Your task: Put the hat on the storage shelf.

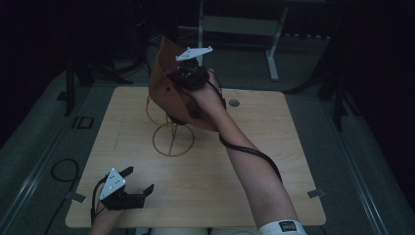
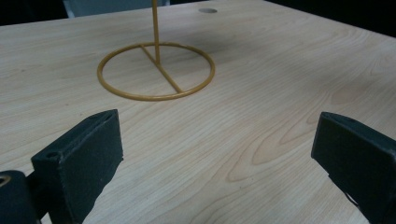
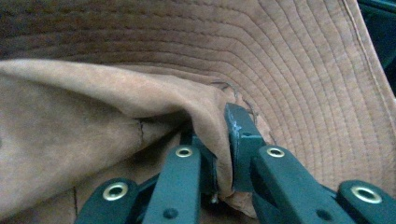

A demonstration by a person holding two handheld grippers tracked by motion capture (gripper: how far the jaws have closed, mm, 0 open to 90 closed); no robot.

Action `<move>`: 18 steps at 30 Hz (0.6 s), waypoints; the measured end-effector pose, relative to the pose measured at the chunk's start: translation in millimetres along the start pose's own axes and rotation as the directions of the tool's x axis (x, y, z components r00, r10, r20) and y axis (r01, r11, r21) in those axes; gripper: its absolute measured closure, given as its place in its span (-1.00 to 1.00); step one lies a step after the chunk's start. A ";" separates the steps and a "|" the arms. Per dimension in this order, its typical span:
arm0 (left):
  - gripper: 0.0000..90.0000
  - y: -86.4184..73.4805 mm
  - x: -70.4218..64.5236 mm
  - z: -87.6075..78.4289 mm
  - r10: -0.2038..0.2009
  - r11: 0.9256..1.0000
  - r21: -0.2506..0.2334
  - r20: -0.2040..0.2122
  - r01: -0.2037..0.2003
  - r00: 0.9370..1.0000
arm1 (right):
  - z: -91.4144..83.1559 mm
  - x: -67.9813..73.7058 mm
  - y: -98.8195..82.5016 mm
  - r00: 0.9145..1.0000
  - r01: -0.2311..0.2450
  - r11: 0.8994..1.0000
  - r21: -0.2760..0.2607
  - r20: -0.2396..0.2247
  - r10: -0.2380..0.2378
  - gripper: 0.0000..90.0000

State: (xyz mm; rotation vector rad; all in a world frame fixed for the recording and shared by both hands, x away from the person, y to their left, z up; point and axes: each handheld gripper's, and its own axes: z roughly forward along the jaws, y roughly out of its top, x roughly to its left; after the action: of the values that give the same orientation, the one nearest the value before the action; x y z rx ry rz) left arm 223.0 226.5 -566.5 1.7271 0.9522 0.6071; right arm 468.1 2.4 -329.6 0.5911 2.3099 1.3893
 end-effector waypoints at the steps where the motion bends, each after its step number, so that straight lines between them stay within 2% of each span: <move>1: -0.94 -0.7 0.3 0.1 -0.001 1.000 -0.001 0.003 0.001 1.000 | 8.9 5.9 -1.3 1.000 0.012 1.000 0.025 -0.015 -0.012 0.75; 3: -0.94 -0.7 0.3 0.2 0.002 1.000 0.002 0.003 -0.002 1.000 | 14.0 8.7 -2.6 1.000 0.020 0.999 0.038 -0.021 -0.019 0.59; 5: -0.94 -1.1 0.1 0.6 0.003 1.000 0.004 0.006 -0.003 1.000 | 18.1 9.1 -4.3 1.000 0.007 0.999 0.043 -0.027 -0.006 0.25; 6: -0.94 -1.1 0.1 0.6 0.003 1.000 0.004 0.006 -0.003 1.000 | 18.1 9.1 -4.3 1.000 0.007 0.999 0.043 -0.027 -0.006 0.25; 7: -0.94 -1.3 -0.3 1.1 0.004 1.000 0.005 0.009 -0.004 1.000 | 19.8 7.4 -5.2 0.999 -0.012 0.999 0.035 -0.032 0.014 0.02; 10: -0.94 -1.5 -0.7 1.3 0.005 1.000 0.004 0.011 -0.005 1.000 | 19.6 7.5 -6.2 0.999 -0.014 1.000 0.019 -0.044 0.015 -0.16; 12: -0.94 -1.4 -0.4 1.3 0.005 1.000 0.004 0.009 -0.005 1.000 | 20.0 7.7 -7.1 0.996 -0.024 1.000 0.016 -0.083 0.025 -0.26; 14: -0.94 -1.3 -0.2 1.2 0.004 1.000 0.004 0.009 -0.004 1.000 | 22.3 11.1 -7.2 0.995 -0.007 1.000 0.022 -0.095 0.009 -0.33; 18: -0.94 -1.7 -0.4 1.9 0.007 1.000 0.009 0.010 -0.007 1.000 | 29.4 19.1 -4.9 0.997 0.015 0.999 0.033 -0.082 -0.013 -0.39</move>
State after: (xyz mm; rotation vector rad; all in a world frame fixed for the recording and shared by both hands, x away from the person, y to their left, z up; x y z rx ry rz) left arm 223.7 225.4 -568.8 1.7403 0.9434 0.5986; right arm 466.5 32.1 -348.9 0.5360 2.4018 1.3951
